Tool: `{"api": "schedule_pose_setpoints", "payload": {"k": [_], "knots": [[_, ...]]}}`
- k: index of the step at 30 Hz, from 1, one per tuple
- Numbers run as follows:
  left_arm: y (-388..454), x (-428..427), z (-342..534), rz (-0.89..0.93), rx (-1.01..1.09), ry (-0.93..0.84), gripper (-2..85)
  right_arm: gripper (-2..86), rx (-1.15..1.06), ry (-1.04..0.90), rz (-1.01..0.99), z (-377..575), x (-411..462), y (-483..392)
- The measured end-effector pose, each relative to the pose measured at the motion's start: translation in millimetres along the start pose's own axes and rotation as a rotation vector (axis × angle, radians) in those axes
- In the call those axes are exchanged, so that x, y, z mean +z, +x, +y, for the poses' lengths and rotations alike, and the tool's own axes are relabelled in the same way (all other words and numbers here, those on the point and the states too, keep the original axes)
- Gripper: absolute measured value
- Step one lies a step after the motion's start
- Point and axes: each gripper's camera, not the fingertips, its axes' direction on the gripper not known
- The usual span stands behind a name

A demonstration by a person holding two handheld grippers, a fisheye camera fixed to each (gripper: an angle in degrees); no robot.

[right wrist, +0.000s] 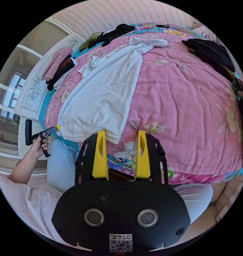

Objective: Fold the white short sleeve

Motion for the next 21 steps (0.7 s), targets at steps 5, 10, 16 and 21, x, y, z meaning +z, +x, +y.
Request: {"api": "schedule_pose_setpoints", "payload": {"k": [5,10,16,21], "knots": [[-2,-7,6,-0.003,0.021,0.018,-1.0,15.1,-0.023,0.085,0.073,16,-3,-4],[-3,-23,12,-0.004,0.018,0.010,-1.0,9.4,-0.116,0.004,0.090,17,-15,-11],[6,-52,22,0.037,0.074,-0.031,-1.0,2.3,-0.041,0.002,-0.196,21,-41,16],[25,-108,41,0.234,0.268,-0.015,-1.0,1.5,-0.054,0.108,-0.298,50,-113,51]]}}
